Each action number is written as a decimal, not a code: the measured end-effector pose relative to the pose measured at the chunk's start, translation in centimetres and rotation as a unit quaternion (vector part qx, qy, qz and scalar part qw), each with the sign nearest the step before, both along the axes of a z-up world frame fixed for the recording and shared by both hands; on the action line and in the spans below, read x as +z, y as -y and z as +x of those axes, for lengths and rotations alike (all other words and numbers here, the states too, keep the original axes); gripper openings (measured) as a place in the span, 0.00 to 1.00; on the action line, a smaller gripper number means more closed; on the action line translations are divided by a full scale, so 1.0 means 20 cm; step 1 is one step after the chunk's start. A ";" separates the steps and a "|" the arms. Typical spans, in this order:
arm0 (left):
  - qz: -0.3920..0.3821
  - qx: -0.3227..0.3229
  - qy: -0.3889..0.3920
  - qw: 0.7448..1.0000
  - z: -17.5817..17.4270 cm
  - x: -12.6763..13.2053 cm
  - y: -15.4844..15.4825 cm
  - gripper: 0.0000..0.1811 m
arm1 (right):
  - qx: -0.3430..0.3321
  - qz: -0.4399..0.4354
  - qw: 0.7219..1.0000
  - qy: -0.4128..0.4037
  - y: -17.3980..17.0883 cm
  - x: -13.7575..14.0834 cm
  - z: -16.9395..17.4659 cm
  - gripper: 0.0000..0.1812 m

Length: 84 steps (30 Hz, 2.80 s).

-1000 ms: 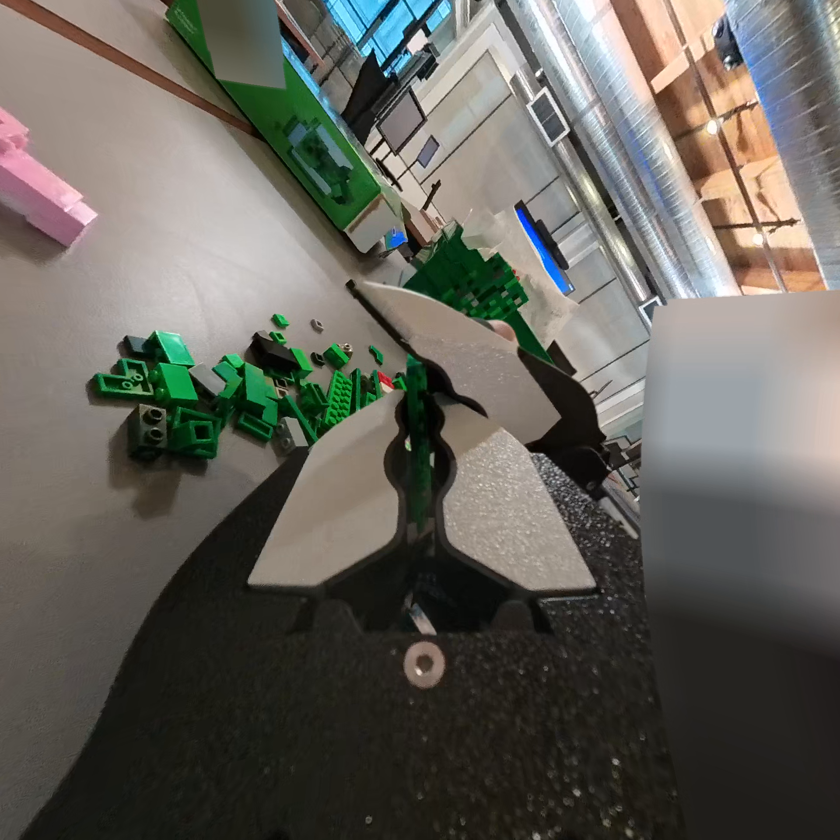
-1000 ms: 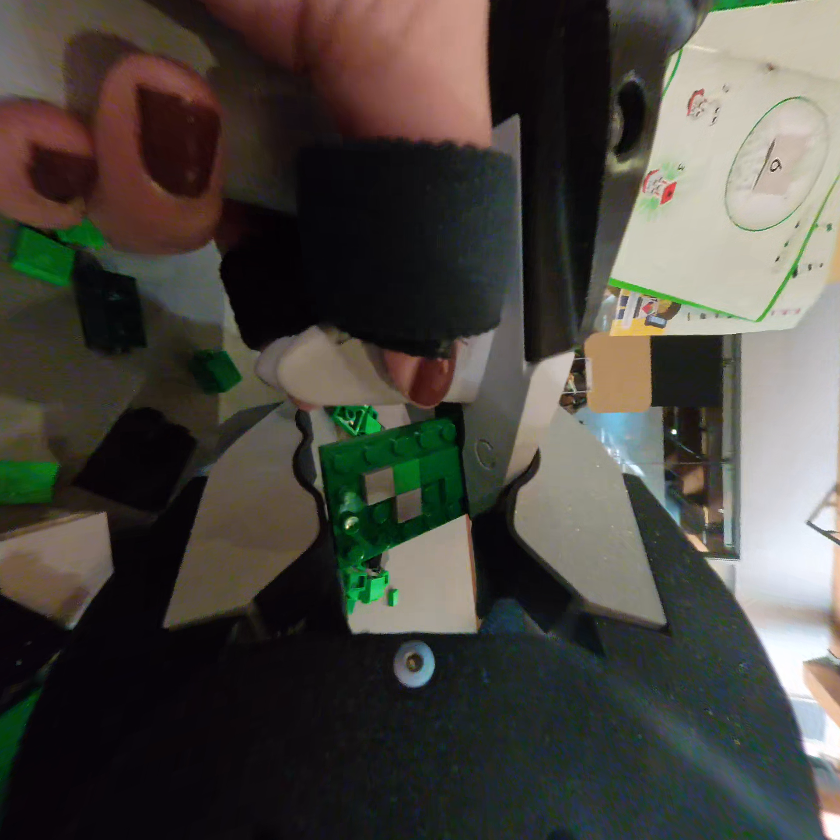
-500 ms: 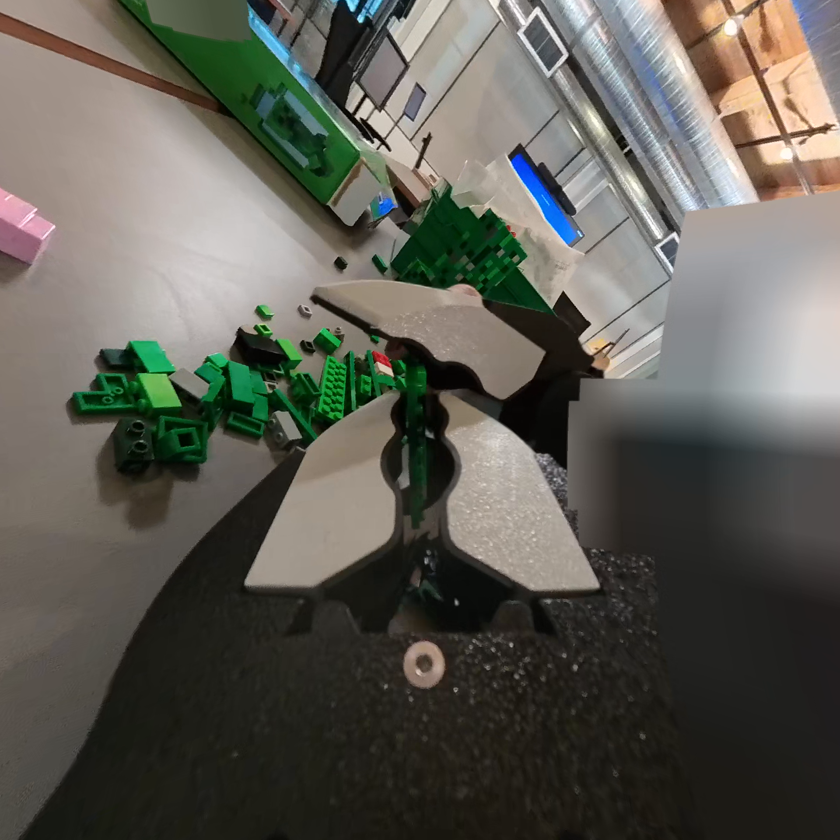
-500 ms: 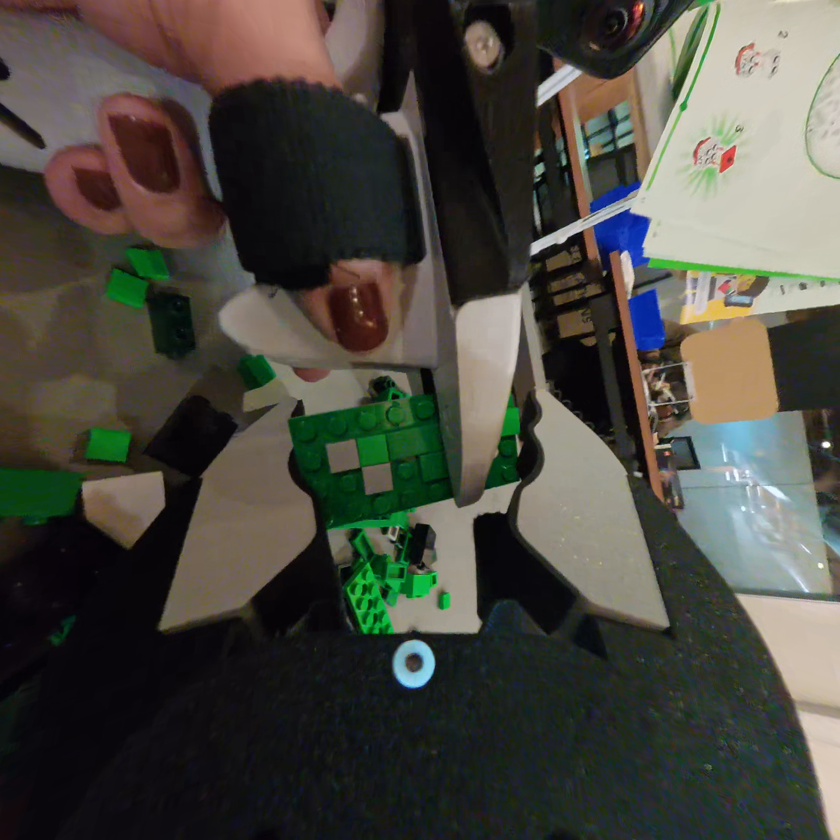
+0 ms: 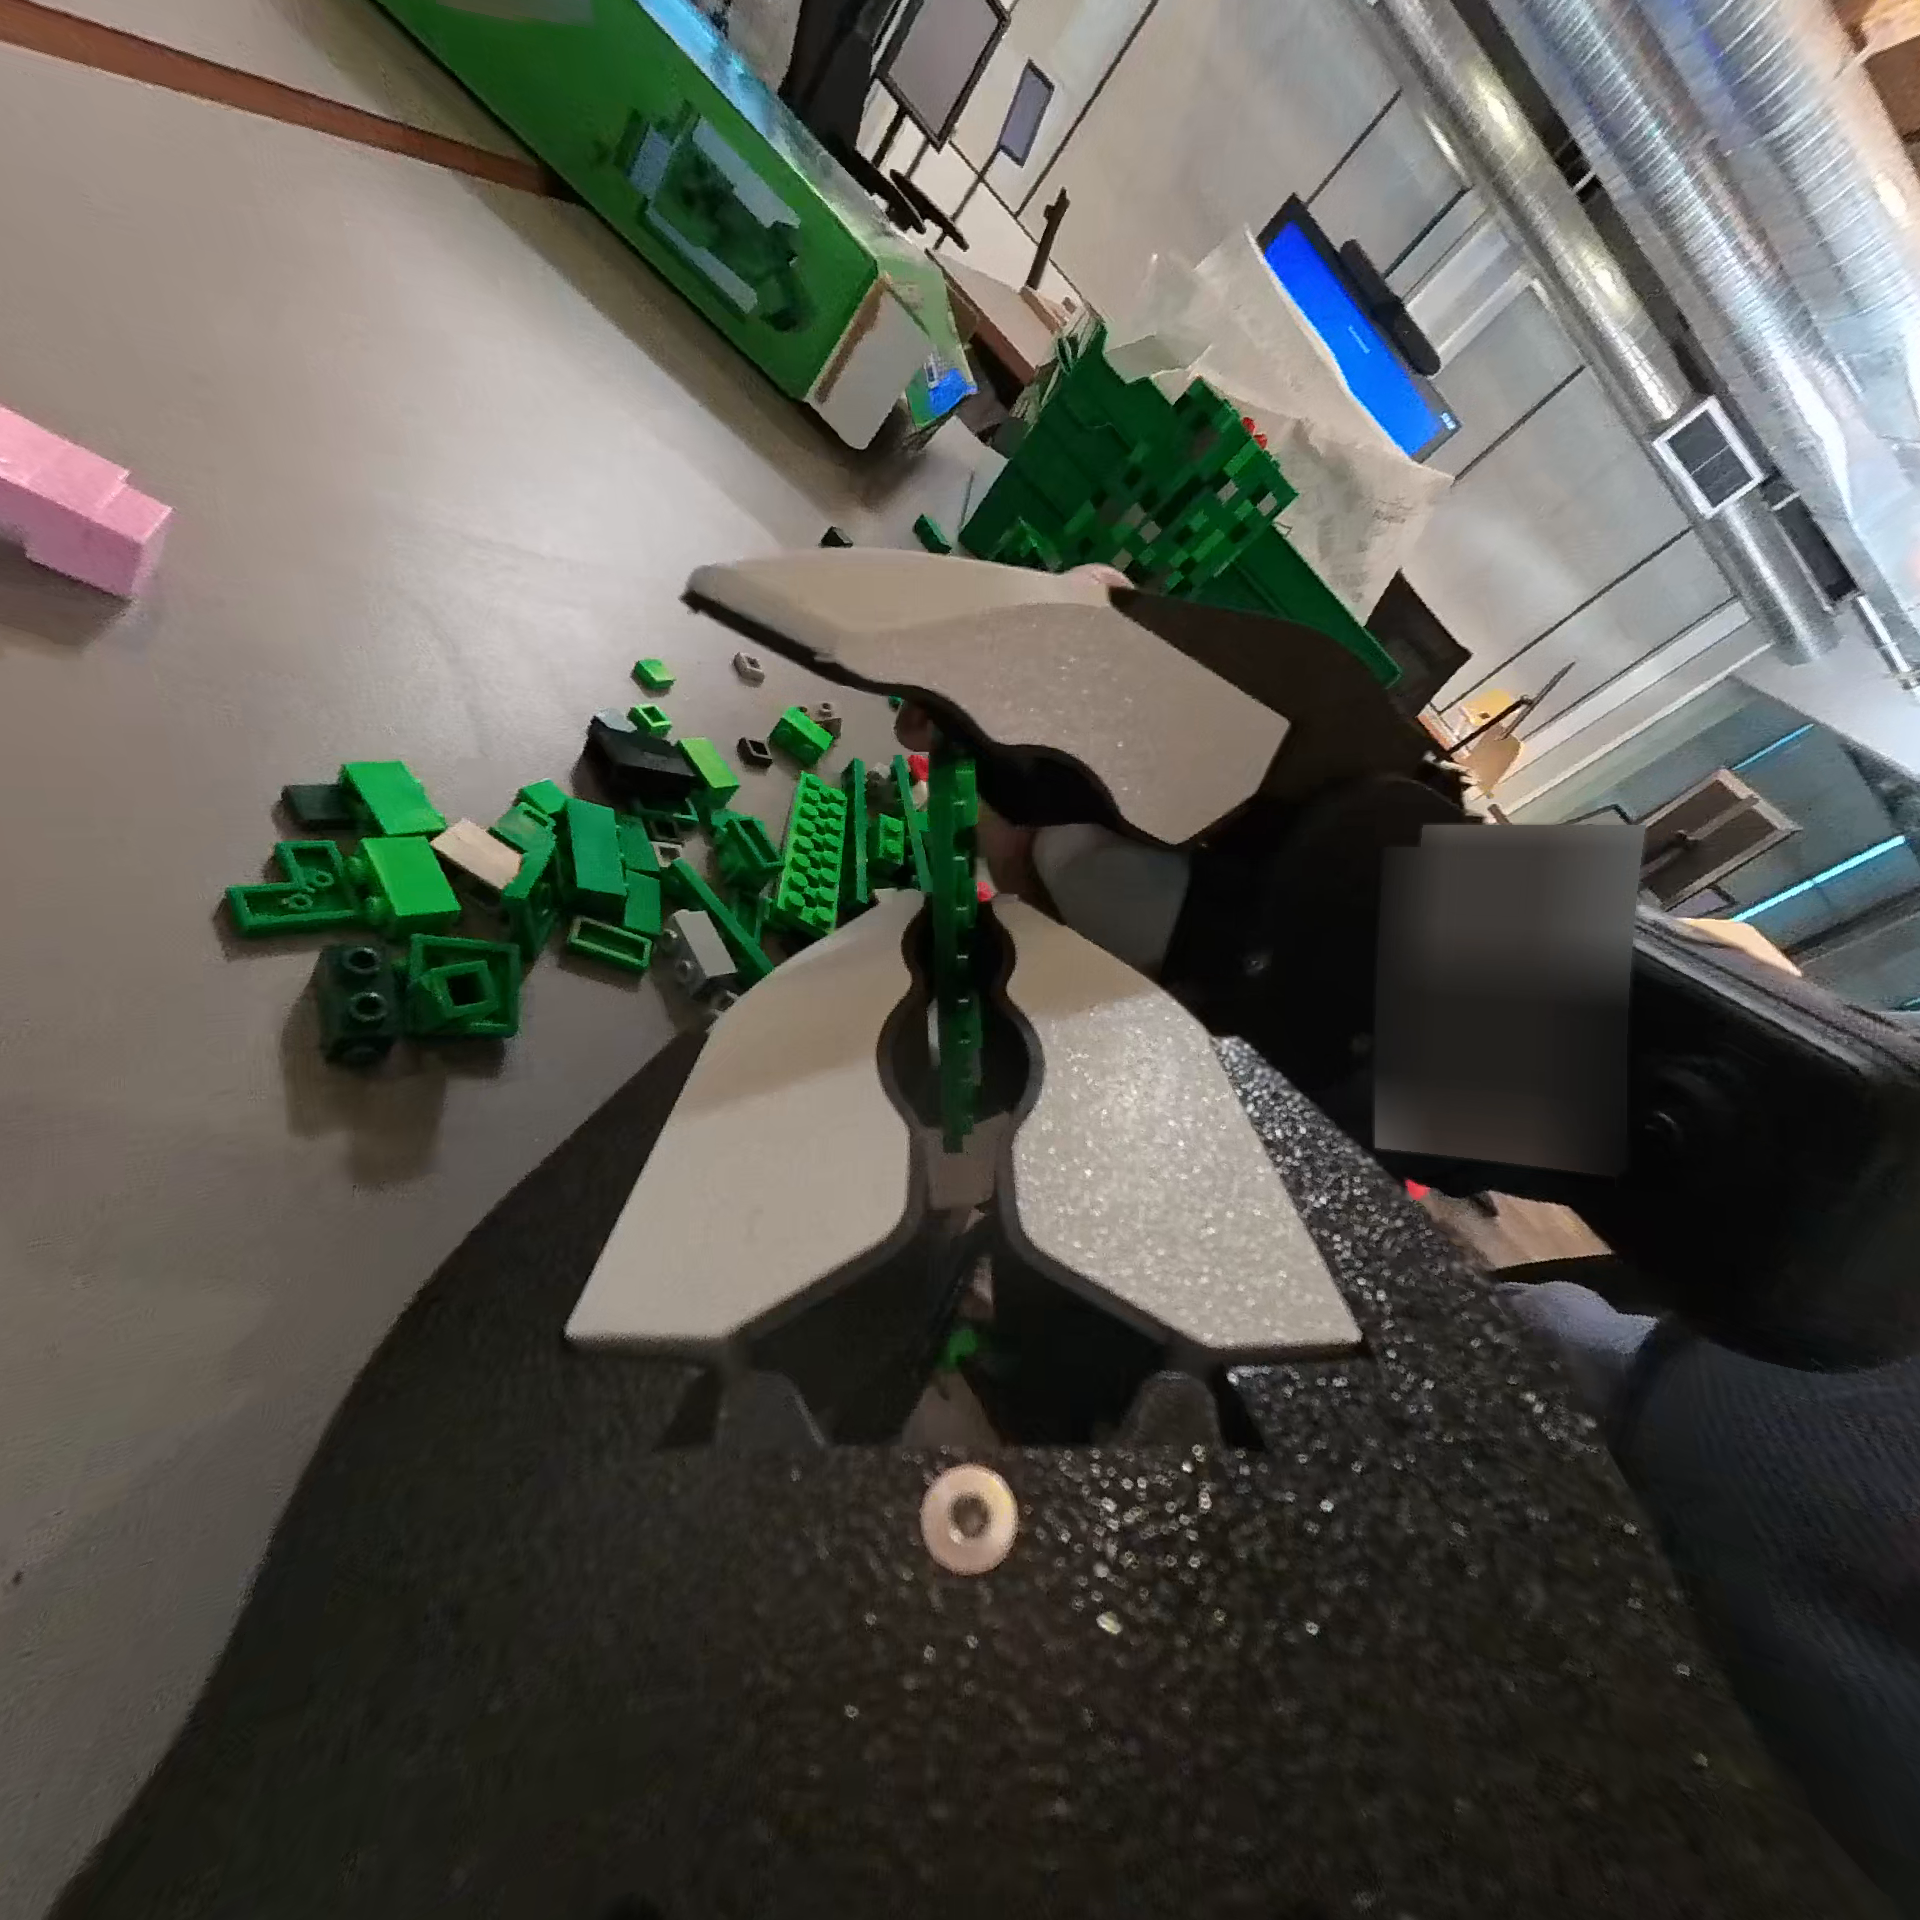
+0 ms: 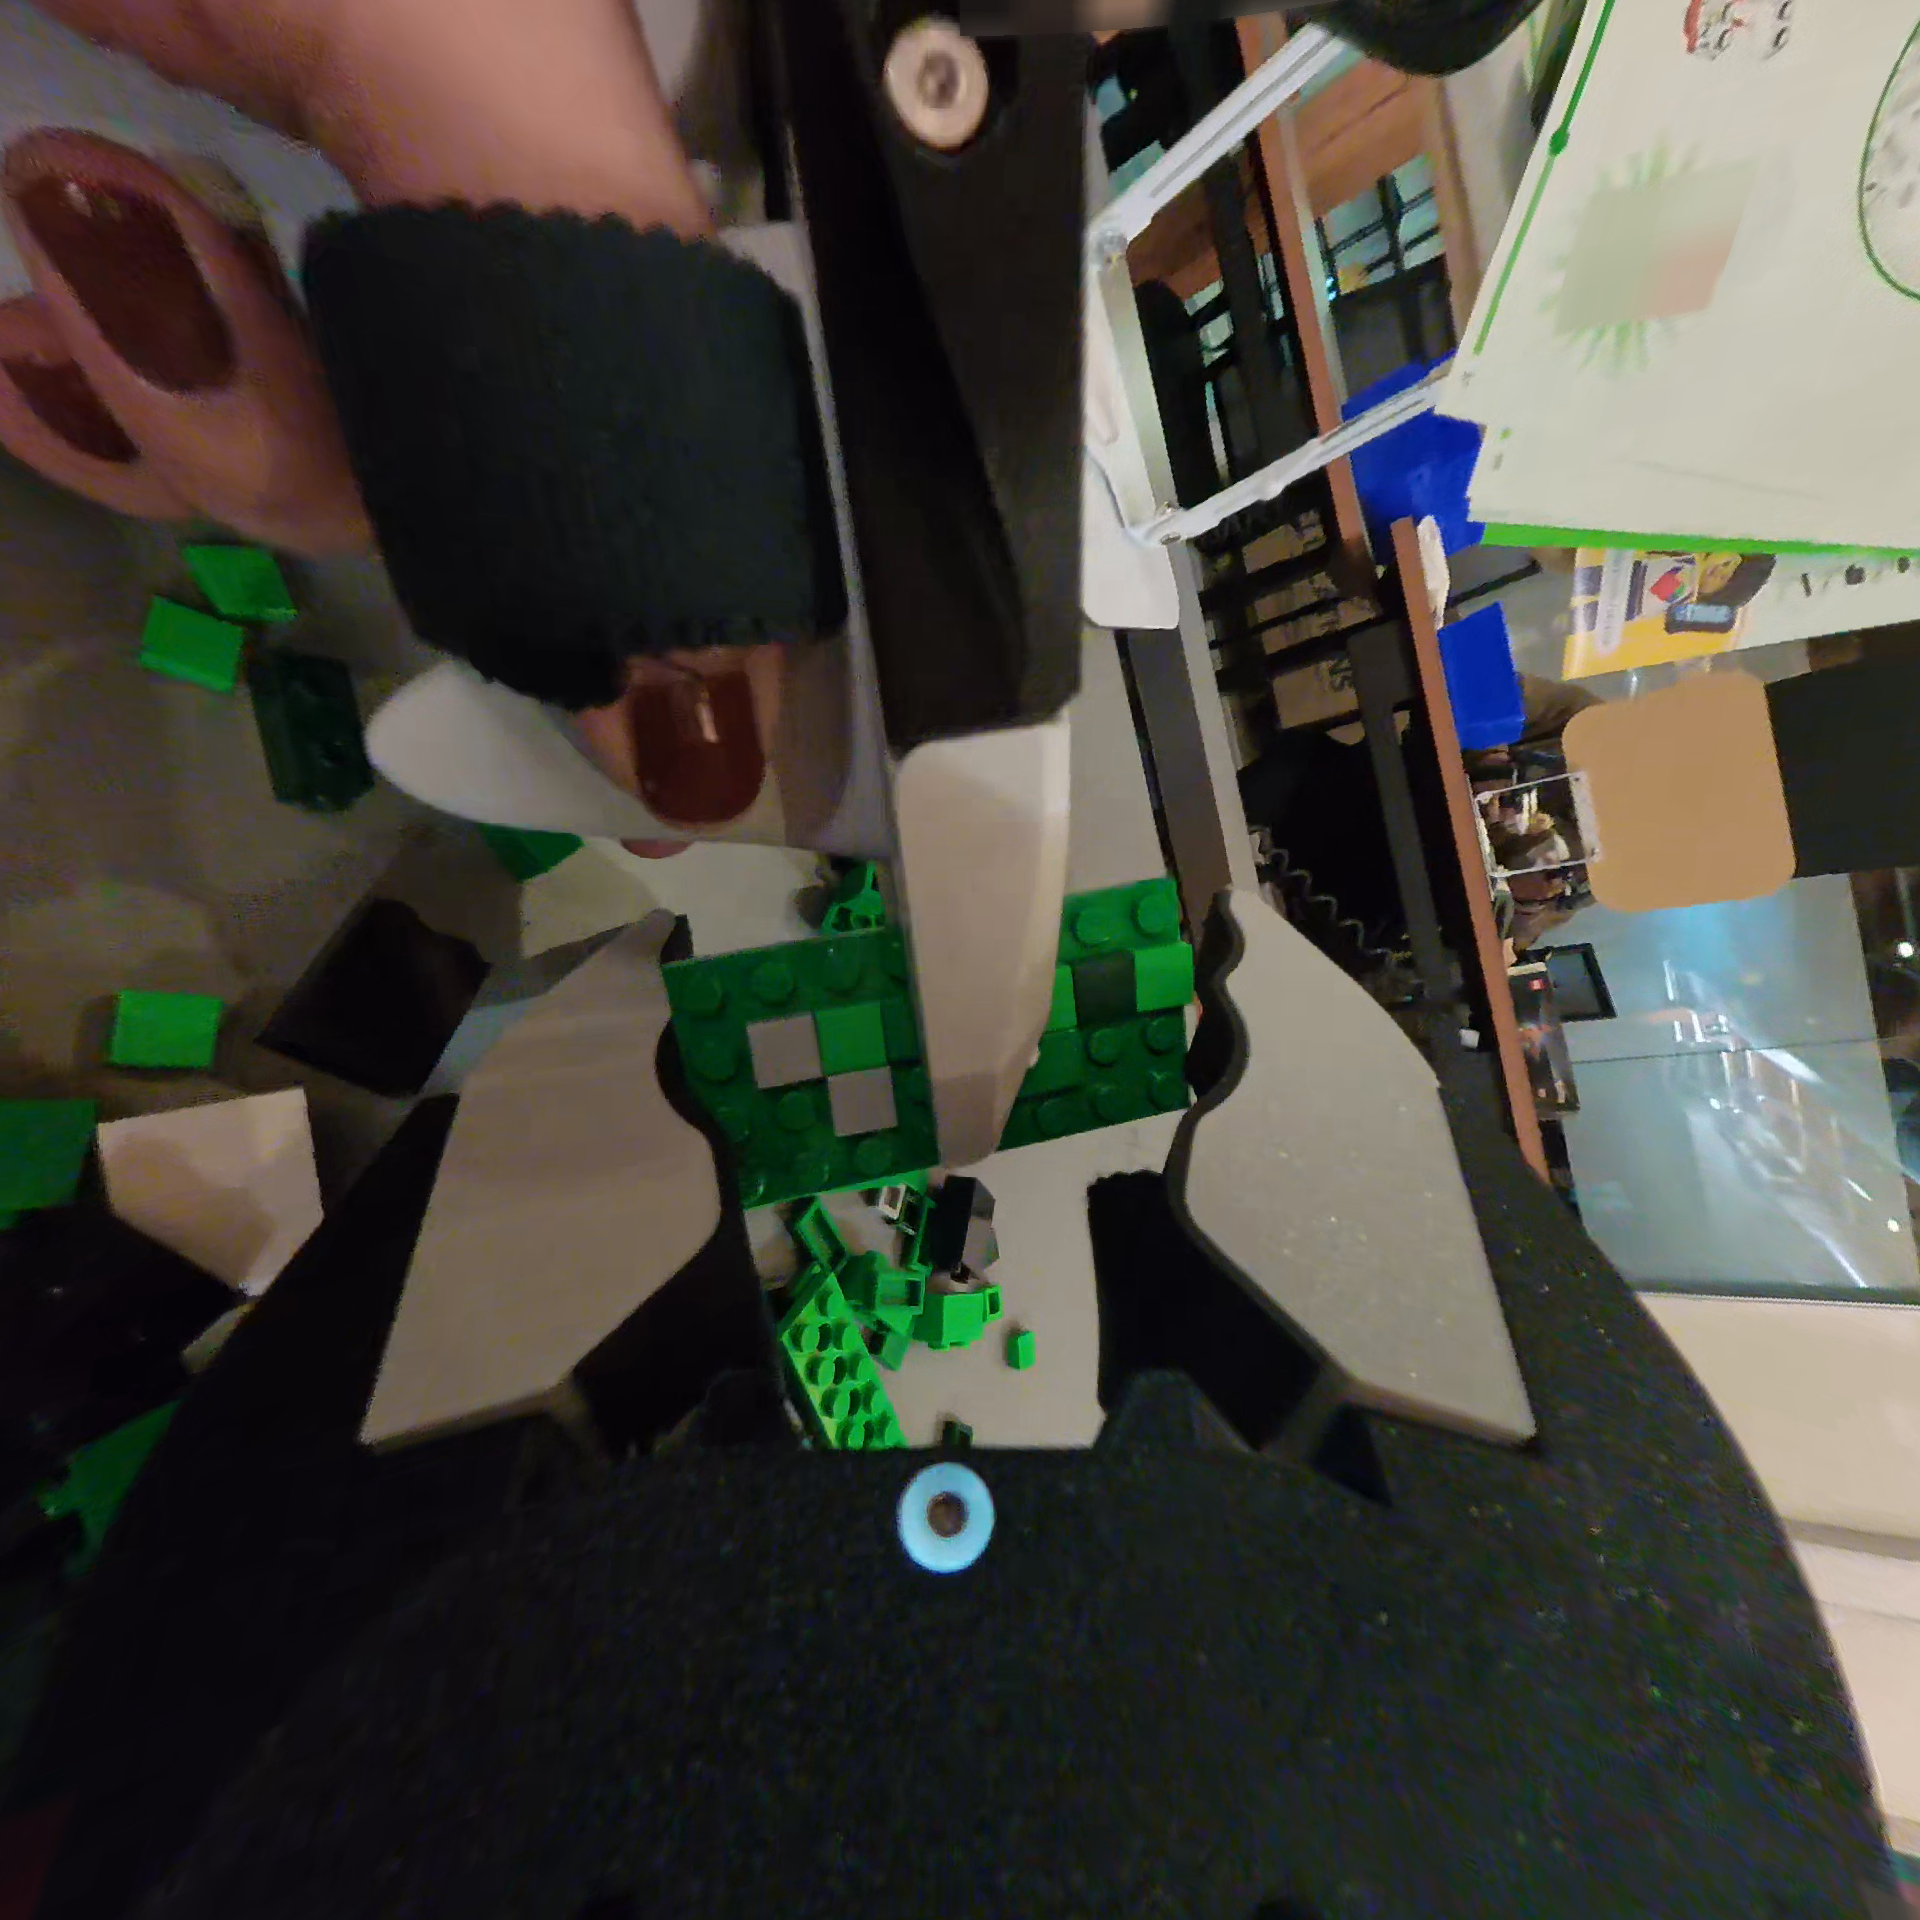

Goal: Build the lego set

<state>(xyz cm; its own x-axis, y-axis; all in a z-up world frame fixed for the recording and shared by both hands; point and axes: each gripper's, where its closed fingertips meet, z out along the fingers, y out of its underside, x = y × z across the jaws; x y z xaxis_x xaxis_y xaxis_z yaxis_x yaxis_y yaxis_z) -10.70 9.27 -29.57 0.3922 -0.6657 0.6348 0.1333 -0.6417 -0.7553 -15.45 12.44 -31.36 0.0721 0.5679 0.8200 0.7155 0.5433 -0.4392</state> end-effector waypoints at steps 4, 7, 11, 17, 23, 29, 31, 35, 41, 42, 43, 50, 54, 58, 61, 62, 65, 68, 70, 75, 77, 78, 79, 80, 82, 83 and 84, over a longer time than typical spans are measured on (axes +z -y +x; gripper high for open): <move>0.014 -0.005 -0.013 1.000 0.00 0.00 0.01 0.03 | -0.001 -0.008 1.000 0.010 0.01 0.00 0.00 0.52; 0.018 -0.006 -0.023 1.000 0.01 0.01 0.01 0.03 | 0.000 -0.016 1.000 0.022 0.01 -0.01 0.00 0.51; 0.004 -0.009 -0.007 1.000 0.01 0.01 0.02 0.03 | 0.003 -0.002 0.999 0.047 0.01 -0.01 0.01 0.51; -0.031 -0.018 0.054 0.998 0.02 0.03 0.03 0.04 | 0.007 0.066 0.996 0.063 0.01 0.03 0.02 0.51; -0.006 -0.014 0.038 0.999 0.03 0.04 0.03 0.04 | 0.030 -0.059 0.998 0.000 0.04 0.01 0.01 0.51; 0.072 0.010 0.049 0.996 0.03 0.12 0.04 0.03 | 0.074 -0.108 0.991 -0.023 0.12 0.11 0.04 0.54; 0.089 0.033 0.114 0.989 0.00 0.20 0.03 0.03 | 0.068 -0.164 0.982 -0.058 0.11 0.14 0.08 0.57; 0.100 0.056 0.224 0.968 -0.10 0.30 0.02 0.03 | 0.099 -0.339 0.919 -0.175 0.18 0.19 0.16 0.38; 0.103 0.053 0.207 0.971 -0.07 0.28 0.02 0.03 | 0.144 -0.463 0.832 -0.269 0.24 0.18 0.19 0.29; 0.101 0.046 0.196 0.974 -0.05 0.27 0.02 0.03 | 0.154 -0.468 0.826 -0.274 0.24 0.19 0.18 0.29; 0.102 0.036 0.186 0.976 -0.03 0.26 0.03 0.03 | 0.161 -0.474 0.819 -0.280 0.24 0.20 0.19 0.29; 0.103 0.004 0.149 0.983 0.05 0.22 0.06 0.06 | 0.206 -0.554 0.756 -0.281 0.27 0.23 0.20 0.04; 0.097 0.052 0.143 0.983 0.01 0.21 0.01 0.28 | 0.197 -0.522 0.763 -0.328 0.21 0.27 0.23 0.04; 0.135 0.132 0.135 0.973 -0.08 0.23 -0.03 0.32 | 0.161 -0.439 0.802 -0.372 0.13 0.30 0.27 0.04; 0.171 0.184 0.125 0.960 -0.14 0.26 -0.05 0.31 | 0.117 -0.319 0.870 -0.357 0.07 0.28 0.30 0.04; 0.184 0.196 0.117 0.956 -0.16 0.27 -0.05 0.30 | 0.095 -0.273 0.891 -0.349 0.05 0.28 0.31 0.04; 0.220 0.238 0.078 0.943 -0.20 0.28 -0.06 0.26 | 0.061 -0.159 0.932 -0.319 0.00 0.28 0.35 0.04; 0.244 0.266 0.039 0.932 -0.23 0.28 -0.06 0.20 | 0.045 -0.083 0.949 -0.301 -0.02 0.27 0.37 0.04; 0.255 0.269 0.022 0.928 -0.22 0.28 -0.05 0.16 | 0.053 -0.049 0.954 -0.293 -0.01 0.27 0.37 0.04; 0.274 0.250 0.008 0.929 -0.18 0.28 -0.03 0.09 | 0.065 -0.038 0.949 -0.307 0.00 0.29 0.38 0.04; 0.275 0.250 0.007 0.928 -0.18 0.28 -0.03 0.07 | 0.061 -0.047 0.945 -0.319 -0.01 0.30 0.39 0.04; 0.275 0.251 0.006 0.928 -0.18 0.28 -0.03 0.06 | 0.061 -0.049 0.943 -0.322 -0.02 0.30 0.39 0.04; 0.277 0.252 0.005 0.927 -0.18 0.28 -0.03 0.05 | 0.060 -0.051 0.943 -0.324 -0.02 0.30 0.39 0.04; 0.278 0.252 0.004 0.927 -0.18 0.28 -0.03 0.05 | 0.061 -0.050 0.943 -0.324 -0.02 0.30 0.39 0.04; 0.280 0.249 -0.003 0.927 -0.17 0.28 -0.03 0.05 | 0.069 -0.049 0.944 -0.319 0.00 0.30 0.38 0.04; 0.282 0.245 -0.008 0.928 -0.16 0.28 -0.03 0.06 | 0.070 -0.047 0.945 -0.316 0.00 0.30 0.38 0.04; 0.283 0.242 -0.014 0.928 -0.15 0.27 -0.03 0.08 | 0.066 -0.041 0.946 -0.315 0.00 0.30 0.39 0.04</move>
